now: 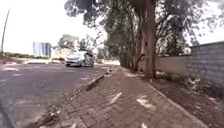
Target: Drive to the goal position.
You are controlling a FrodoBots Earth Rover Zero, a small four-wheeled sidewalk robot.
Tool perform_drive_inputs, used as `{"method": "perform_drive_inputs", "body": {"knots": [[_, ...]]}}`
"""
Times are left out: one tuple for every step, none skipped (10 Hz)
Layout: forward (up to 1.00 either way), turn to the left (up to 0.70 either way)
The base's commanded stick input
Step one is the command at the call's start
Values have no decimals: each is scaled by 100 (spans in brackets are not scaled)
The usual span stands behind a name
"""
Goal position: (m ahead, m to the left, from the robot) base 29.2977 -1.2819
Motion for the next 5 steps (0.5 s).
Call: {"method": "perform_drive_inputs", "body": {"knots": [[85,0],[85,0],[85,0],[85,0],[85,0]]}}
